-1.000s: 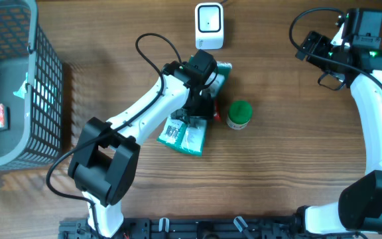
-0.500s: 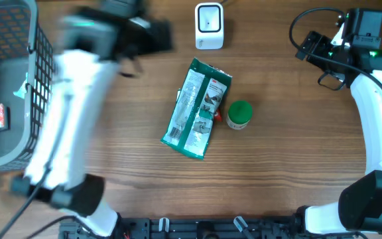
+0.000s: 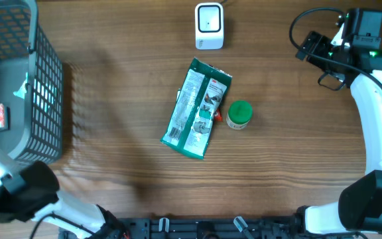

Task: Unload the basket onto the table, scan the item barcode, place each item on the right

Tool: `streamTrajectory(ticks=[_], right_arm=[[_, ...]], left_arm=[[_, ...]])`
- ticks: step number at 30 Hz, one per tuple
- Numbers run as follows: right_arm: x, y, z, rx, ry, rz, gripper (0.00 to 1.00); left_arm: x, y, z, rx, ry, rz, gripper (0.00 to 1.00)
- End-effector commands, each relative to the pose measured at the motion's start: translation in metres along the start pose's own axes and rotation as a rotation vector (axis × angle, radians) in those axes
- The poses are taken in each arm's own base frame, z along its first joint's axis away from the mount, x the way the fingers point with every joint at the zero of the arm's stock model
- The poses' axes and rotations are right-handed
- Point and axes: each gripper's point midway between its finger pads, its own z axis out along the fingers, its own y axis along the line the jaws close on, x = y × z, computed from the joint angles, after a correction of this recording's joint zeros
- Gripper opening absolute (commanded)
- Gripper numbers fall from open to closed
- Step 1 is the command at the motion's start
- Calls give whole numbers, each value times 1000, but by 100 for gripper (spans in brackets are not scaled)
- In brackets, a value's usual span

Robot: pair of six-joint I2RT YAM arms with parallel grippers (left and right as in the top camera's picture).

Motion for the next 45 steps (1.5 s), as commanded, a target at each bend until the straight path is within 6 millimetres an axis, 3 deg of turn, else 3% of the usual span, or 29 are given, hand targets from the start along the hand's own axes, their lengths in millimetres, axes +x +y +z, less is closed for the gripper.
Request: streamTrajectory(ticks=[1,7,12,21,25,31,33,37,40,42,45], right_arm=[[-1,-4,3,19,-1,9,100],[-1,-4,3,19,-1,9,100],[-1,-4,3,19,-1,9,100],[-1,-4,3,19,-1,9,100],[-1,-4,3,19,-1,9,100],[-1,-4,3,19,-1,10,100],[-1,-4,3,19,-1,10,100],[-1,-4,3,19,-1,9,100],[-1,-4,3,19,-1,10,100],[-1,-4,3,19,-1,9,100],[-1,-4,3,19,-1,9,100]], left_arm=[[4,8,49,-54,116,-73,100],[8,9,111,-119,198,-66,100],[28,1,150,-145,291,18,100],[56,-8,203,-170,360,67,100],[70,-1,223,-189,380,43,100],[94,10,271,-185,374,42,100],[105,16,288,-182,370,42,95],[118,23,304,-181,369,46,82],[116,22,301,-173,368,79,66],[106,18,291,-152,349,122,50],[74,12,260,-121,282,104,39]])
